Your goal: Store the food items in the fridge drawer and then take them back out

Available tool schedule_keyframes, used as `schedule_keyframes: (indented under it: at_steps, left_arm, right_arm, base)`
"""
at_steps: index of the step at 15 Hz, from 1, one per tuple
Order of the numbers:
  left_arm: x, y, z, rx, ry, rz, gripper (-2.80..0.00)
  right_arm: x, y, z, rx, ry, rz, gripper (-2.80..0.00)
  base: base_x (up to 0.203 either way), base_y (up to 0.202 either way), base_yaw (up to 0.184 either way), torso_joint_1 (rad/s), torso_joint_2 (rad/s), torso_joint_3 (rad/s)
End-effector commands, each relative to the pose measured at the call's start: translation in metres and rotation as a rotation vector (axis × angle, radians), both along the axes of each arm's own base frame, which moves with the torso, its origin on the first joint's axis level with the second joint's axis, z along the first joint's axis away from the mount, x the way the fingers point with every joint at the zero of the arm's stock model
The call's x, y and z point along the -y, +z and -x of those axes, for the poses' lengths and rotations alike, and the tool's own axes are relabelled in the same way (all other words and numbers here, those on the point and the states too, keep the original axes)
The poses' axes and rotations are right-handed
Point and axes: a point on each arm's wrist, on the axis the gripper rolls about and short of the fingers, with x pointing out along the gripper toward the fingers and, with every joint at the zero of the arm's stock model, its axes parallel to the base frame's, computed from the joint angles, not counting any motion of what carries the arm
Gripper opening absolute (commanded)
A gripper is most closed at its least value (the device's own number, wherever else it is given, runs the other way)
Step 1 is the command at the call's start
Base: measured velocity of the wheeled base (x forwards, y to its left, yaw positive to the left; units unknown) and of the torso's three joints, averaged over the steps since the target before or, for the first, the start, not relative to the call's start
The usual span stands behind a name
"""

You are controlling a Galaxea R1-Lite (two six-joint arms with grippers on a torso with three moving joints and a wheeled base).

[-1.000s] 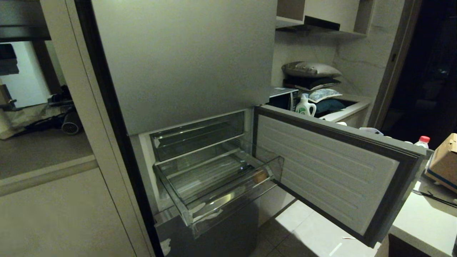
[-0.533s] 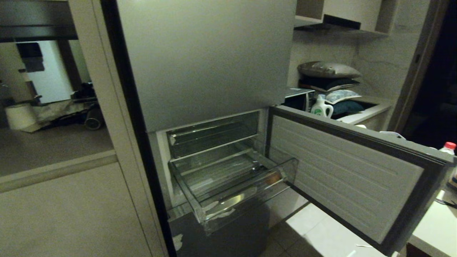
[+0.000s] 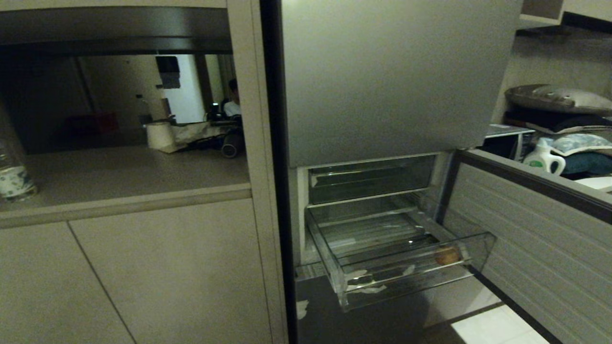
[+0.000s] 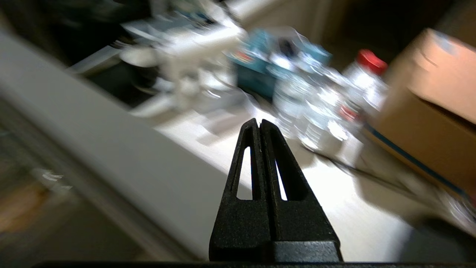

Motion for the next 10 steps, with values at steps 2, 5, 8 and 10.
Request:
schedule_keyframes:
  at_steps: [2, 5, 8, 10]
  left_arm:
    - [0.000, 0.000, 0.000, -0.002, 0.000, 0.000, -2.80]
    - [0.000, 0.000, 0.000, 0.000, -0.001, 0.000, -2.80]
    - [0.000, 0.000, 0.000, -0.002, 0.001, 0.000, -2.80]
    - [0.000, 0.000, 0.000, -0.002, 0.001, 0.000, -2.80]
  right_arm:
    - [-0.025, 0.021, 0.002, 0.049, 0.050, 0.098, -2.80]
    - [-0.042, 0.023, -0.016, 0.062, 0.176, 0.111, -2.80]
    - [-0.064, 0.016, -0.039, 0.055, 0.344, 0.087, -2.80]
    - [-0.071, 0.003, -0.053, 0.022, 0.424, 0.048, -2.80]
  base:
    - [0.002, -0.009, 0.173, 0.006, 0.00, 0.004]
    - [-0.002, -0.009, 0.176, 0.004, 0.00, 0.006]
    - [0.001, -0.006, 0.164, 0.002, 0.00, 0.002]
    - [0.001, -0.008, 0.101, 0.002, 0.00, 0.003]
